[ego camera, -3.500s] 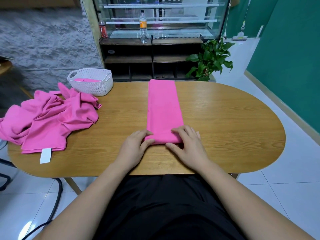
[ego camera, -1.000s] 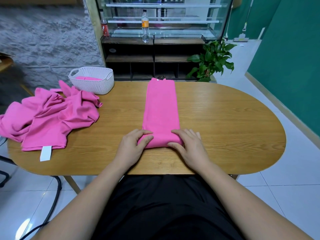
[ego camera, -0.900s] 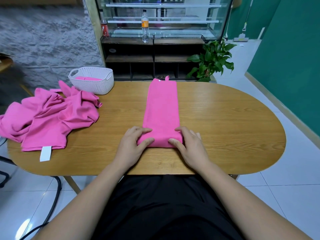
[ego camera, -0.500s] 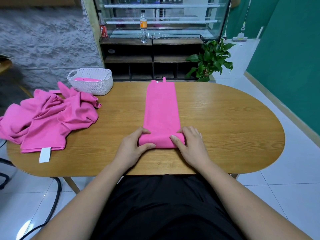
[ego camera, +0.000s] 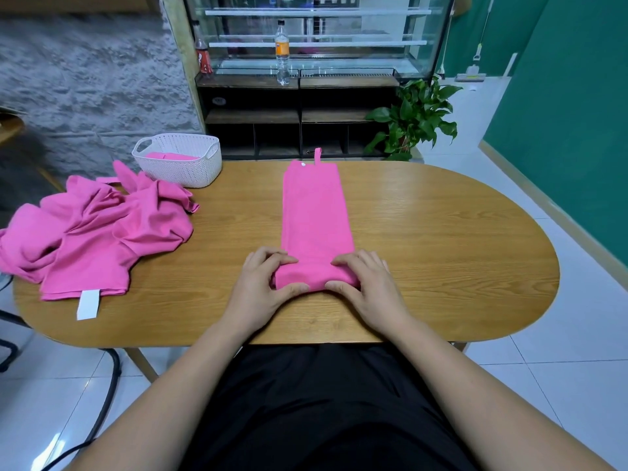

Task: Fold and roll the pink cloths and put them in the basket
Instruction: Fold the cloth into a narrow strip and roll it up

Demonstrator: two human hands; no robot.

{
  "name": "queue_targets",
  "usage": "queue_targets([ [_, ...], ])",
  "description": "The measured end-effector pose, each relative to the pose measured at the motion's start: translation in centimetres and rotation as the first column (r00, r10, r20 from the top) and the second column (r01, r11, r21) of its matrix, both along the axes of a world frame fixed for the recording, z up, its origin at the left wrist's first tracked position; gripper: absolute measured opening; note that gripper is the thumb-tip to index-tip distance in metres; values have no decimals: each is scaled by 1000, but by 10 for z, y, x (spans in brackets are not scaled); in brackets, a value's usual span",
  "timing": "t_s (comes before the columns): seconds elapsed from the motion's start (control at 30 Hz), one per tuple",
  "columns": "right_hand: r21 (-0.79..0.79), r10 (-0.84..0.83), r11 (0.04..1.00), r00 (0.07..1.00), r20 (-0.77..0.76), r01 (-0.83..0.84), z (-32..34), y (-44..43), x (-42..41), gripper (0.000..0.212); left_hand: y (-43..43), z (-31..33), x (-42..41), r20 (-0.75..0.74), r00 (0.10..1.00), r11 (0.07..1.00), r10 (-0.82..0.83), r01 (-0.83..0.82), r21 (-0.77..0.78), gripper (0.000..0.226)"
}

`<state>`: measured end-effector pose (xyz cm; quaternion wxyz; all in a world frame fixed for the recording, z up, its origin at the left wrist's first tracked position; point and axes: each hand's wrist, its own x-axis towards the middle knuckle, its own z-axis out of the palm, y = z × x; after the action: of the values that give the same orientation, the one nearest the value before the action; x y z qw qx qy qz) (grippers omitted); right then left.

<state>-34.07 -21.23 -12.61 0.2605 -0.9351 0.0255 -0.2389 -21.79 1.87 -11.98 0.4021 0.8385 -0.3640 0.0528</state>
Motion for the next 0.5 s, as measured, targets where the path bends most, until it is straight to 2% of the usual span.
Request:
queue_targets([
  [0.13,139,5,990,1000,-12,-3,-2,-4,2,36,-4,3,-4,-8,1000,999,-23,23,41,70],
  [0.23,190,-4,982,1000,-15,7,-3,-5,1,35,-3,3,-4,-83,996,1000,-21,22,14,60],
  [0.37,165,-24,986,1000,-8,25,-3,-3,1,36,-2,4,-3,-109,994,1000,-28,29,11,46],
  [0.5,137,-67,988,998,11,65,3,-1,-3,52,-4,7,-5,-148,989,1000,18,-18,5,28],
])
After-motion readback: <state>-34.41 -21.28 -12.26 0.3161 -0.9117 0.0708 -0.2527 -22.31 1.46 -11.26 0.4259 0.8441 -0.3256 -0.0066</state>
